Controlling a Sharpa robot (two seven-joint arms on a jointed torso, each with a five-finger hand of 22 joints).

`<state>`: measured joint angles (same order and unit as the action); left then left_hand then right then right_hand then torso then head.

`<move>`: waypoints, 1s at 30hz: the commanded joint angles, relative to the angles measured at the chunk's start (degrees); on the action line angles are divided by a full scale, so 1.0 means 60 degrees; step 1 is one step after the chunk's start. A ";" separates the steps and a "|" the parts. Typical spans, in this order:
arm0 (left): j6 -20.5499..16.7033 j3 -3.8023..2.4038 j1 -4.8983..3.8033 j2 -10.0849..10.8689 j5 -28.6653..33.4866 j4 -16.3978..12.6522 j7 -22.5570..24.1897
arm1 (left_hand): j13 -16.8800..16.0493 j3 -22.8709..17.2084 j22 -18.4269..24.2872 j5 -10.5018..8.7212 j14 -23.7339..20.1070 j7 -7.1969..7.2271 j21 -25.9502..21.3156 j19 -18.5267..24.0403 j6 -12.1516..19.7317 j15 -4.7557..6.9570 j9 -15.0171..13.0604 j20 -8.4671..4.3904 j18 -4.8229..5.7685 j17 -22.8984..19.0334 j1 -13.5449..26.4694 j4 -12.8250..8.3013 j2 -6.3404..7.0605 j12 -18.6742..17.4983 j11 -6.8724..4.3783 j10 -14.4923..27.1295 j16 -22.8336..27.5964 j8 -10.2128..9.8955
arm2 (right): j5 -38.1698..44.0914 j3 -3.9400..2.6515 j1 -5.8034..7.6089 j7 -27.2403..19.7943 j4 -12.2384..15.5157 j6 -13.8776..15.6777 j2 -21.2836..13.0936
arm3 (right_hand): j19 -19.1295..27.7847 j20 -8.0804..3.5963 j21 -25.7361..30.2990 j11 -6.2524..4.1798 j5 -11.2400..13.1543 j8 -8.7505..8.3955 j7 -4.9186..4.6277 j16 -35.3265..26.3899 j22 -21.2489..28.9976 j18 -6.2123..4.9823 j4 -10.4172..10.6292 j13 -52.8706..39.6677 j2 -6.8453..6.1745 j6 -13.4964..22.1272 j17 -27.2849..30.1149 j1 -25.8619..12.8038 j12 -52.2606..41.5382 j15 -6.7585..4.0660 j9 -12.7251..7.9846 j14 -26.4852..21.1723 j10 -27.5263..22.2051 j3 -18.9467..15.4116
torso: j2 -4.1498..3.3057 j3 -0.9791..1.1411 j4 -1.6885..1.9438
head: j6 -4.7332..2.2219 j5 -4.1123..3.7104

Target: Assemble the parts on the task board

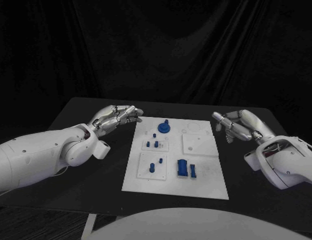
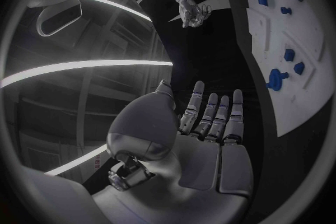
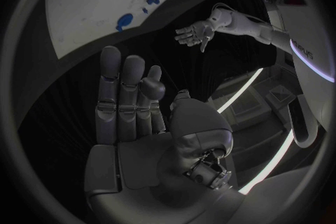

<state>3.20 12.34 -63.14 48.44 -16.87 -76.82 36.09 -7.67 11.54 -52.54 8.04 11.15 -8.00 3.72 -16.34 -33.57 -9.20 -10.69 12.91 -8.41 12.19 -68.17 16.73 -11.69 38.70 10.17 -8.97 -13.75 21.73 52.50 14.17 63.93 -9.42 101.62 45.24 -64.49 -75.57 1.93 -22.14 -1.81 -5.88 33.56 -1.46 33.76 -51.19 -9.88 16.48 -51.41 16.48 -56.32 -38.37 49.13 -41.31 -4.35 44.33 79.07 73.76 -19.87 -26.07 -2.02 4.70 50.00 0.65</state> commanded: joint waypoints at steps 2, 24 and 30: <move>-0.0334 -0.0007 -0.0048 -0.0139 0.0030 0.0052 0.1055 | 0.0805 0.0433 0.1774 0.0169 -0.1056 -0.0003 -0.0109 0.1312 0.0373 0.0287 0.0453 -0.0237 0.0048 -0.1179 -0.0250 -0.0003 -0.0230 -0.1928 -0.0343 0.0567 0.1638 -0.0913 | -0.4110 0.0004 0.0061 -0.2948 -0.0312 0.0703 0.0088 | 0.0391 0.0488 0.1726 0.0537 0.0105 -0.0915 -0.0505 -0.2206 0.1588 -0.0066 0.0022 0.1922 0.0007 0.0221 0.1598 -0.0068 0.2409 0.0524 -0.0980 -0.0646 -0.0952 -0.0219 | 0.0248 0.0064 -0.0120 | -0.0001 0.0024; -0.0386 -0.0004 0.0134 -0.0645 0.0030 0.0524 0.1308 | 0.1257 0.1141 0.8757 -0.0327 -0.1859 0.2388 -0.0621 0.2723 0.4363 0.0931 0.1599 -0.0569 -0.0239 -0.2031 -0.0097 -0.0010 -0.0054 -0.6365 -0.1891 0.1489 0.2291 -0.3449 | -0.6373 0.0008 -0.0516 -0.4654 -0.1727 -0.4021 0.0738 | 1.2595 0.2497 0.3690 0.0759 0.0234 -0.5269 0.1164 -0.5585 0.8532 0.0975 0.0047 0.8032 -0.1392 0.6676 0.6351 0.0995 0.5344 0.1966 -0.6932 -1.3019 -1.1369 0.0012 | 0.0618 0.0174 -0.0277 | -0.0001 -0.0169; -0.0369 -0.0004 0.0246 -0.0739 0.0030 0.0649 0.1262 | 0.1278 0.1088 0.8757 -0.0349 -0.1859 0.2751 -0.0621 0.2723 0.4858 0.1059 0.1653 -0.0779 -0.0181 -0.2031 -0.0053 -0.0007 -0.0041 -0.6450 -0.2113 0.1496 0.2291 -0.3499 | -0.6377 0.0009 -0.0728 -0.4688 -0.1840 -0.4314 0.0782 | 1.2595 0.2428 0.3690 0.0696 0.0310 -0.5370 0.1592 -0.5624 0.8532 0.0853 0.0063 0.8279 -0.2044 0.7585 0.6393 0.0597 0.5166 0.1752 -0.7155 -1.3171 -1.1966 0.1154 | 0.0692 0.0190 -0.0309 | -0.0001 -0.0165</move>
<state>1.23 12.38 -61.81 44.20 -16.87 -72.98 38.62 -0.07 18.08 -0.05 6.26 -0.08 8.55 0.33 0.03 -4.75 -3.17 -0.82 8.61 -9.33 0.06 -69.06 16.75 -12.08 0.18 -2.18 -0.07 -0.20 0.93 15.10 14.25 59.98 -36.01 90.72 23.26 -59.75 -0.10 16.79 -0.20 2.37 -4.33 1.53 7.76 0.21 -0.05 -4.43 16.86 -1.85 4.67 -11.61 -0.09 52.75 -10.61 6.38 1.48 0.14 2.32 -13.39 -22.25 -0.93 2.96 50.00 -0.40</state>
